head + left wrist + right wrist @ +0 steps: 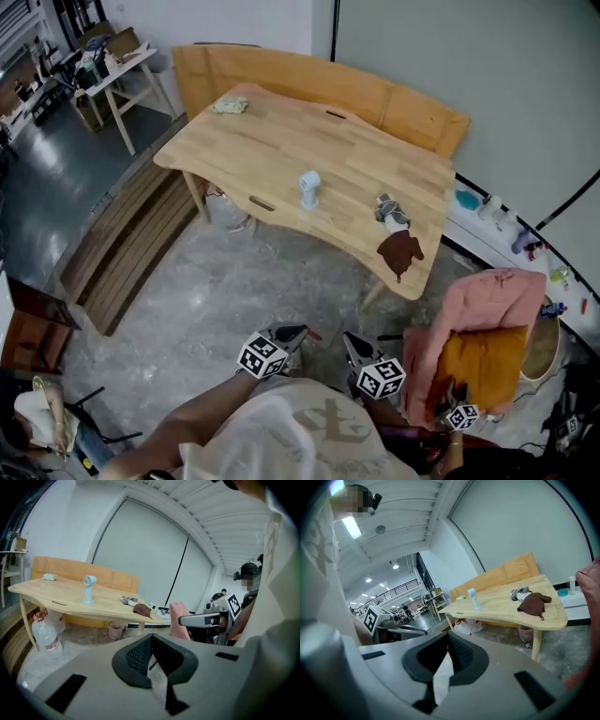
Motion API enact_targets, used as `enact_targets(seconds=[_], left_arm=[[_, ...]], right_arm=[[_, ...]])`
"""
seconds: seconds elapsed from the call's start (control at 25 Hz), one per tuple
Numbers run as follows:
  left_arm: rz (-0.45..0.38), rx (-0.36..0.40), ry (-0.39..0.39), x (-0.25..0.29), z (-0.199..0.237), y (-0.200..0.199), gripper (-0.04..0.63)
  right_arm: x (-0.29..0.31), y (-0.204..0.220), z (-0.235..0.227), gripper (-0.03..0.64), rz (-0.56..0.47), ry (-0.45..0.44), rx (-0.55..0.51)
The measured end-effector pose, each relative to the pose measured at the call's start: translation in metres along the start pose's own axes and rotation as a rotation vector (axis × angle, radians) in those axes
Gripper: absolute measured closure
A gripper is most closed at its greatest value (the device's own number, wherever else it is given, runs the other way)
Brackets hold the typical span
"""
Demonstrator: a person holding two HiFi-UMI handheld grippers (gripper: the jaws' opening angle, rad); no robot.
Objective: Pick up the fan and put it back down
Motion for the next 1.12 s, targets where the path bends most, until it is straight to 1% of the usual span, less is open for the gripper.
enact_targets(seconds=[0.36,0.48,0.6,0.84,1.12], left_arm=[[-0.004,0.019,0.047,0.021,0.04,-0.032,0.584],[-0.012,0.023,0.058,0.025,0.054,-0.039,0.584],[-0.02,0.023,0.064,0.025,0.071,-0.047,0.584],[-0.027,0.018,0.057,0.02,0.098,-0.057,0.584],[-0.022,-0.019,0.012,0.011,0.117,-0.051,0.584]], right_arm=[[0.032,-0.029,-0.013,0.603,-0.01,0.04,-0.007],[0.041,-0.037,-0.02,0.603,-0.011,0.066,-0.01],[0.055,-0.047,-0.021,0.603,0.01,0.095,-0.034],[0.083,-0.063,-0.02,0.603,0.018,0.104,-0.042],[0.101,-0.065,-0.031,0.603,0.056,0.135,-0.016]])
Point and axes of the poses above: the fingertips, and each gripper's own axes: x forward along the fingers, z to its left, y out of its underside, the point moved 10 cm from there along -x, backward along the fingers, and after that the axes turned 3 degrees about y, right-handed, at the moved point
